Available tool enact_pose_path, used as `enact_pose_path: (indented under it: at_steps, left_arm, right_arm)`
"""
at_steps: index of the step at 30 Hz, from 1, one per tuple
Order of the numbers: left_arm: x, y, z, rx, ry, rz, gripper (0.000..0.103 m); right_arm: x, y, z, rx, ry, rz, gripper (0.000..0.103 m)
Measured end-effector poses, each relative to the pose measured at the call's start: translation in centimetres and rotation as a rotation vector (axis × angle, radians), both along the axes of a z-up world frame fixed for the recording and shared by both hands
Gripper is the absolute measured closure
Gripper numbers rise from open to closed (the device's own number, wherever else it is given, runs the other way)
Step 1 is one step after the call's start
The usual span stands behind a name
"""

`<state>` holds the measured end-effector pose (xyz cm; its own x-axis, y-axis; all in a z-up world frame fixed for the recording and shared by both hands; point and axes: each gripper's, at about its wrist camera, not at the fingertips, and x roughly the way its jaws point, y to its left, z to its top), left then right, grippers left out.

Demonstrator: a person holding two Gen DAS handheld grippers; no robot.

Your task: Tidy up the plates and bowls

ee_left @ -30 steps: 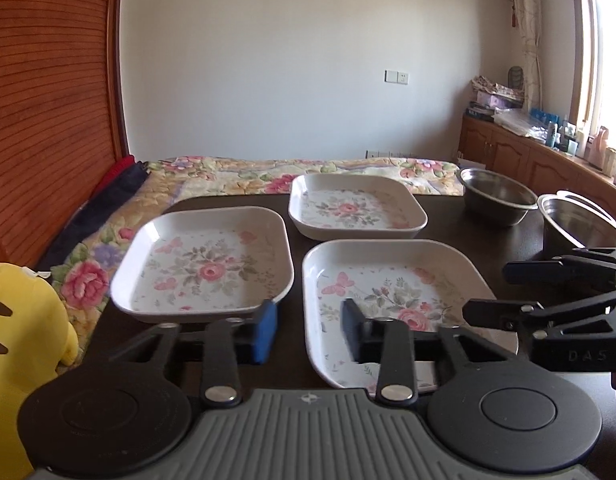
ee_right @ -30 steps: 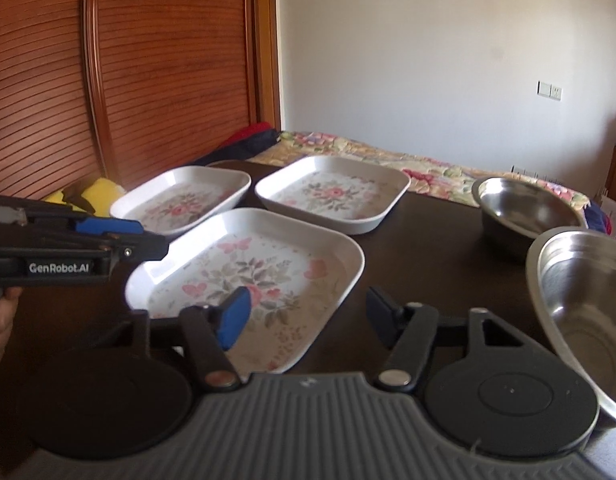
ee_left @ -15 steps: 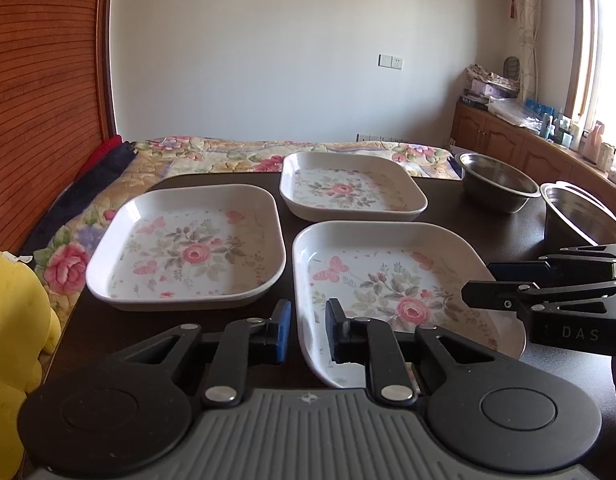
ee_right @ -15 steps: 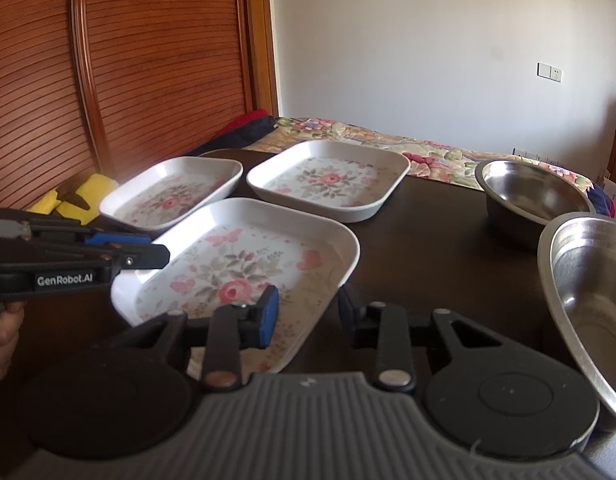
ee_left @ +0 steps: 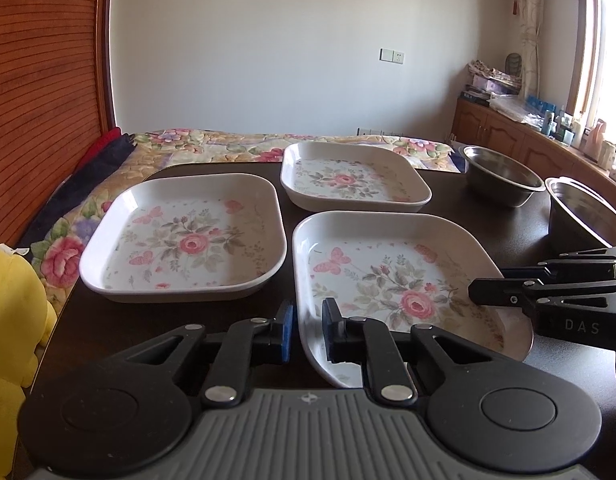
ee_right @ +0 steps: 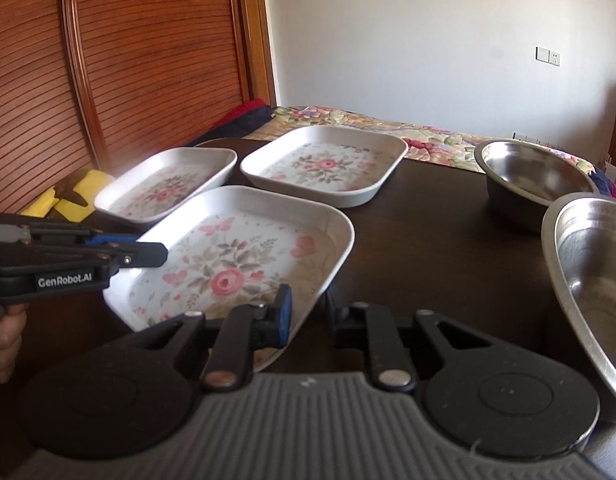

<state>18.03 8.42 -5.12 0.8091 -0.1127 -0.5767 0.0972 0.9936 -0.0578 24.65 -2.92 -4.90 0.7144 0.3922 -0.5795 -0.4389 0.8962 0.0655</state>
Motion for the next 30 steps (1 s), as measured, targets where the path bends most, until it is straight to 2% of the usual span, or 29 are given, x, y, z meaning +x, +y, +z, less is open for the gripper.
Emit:
enact_pose_path:
  at_steps: [6, 18, 30]
  left_arm:
    - [-0.3, -0.1, 0.1, -0.009, 0.004, 0.000, 0.092]
    - [-3.2, -1.3, 0.5, -0.037, 0.005, -0.025, 0.092]
    - [-7.1, -1.7, 1.1, -0.020, -0.010, -0.030, 0.092]
  right_arm:
    - [-0.2, -0.3, 0.1, 0.019, 0.011, -0.014, 0.085]
    - [-2.3, -2.0, 0.5, 0.066, 0.008, -0.053, 0.089]
    - [-6.0, -2.1, 0.6, 0.079, -0.011, -0.054, 0.088]
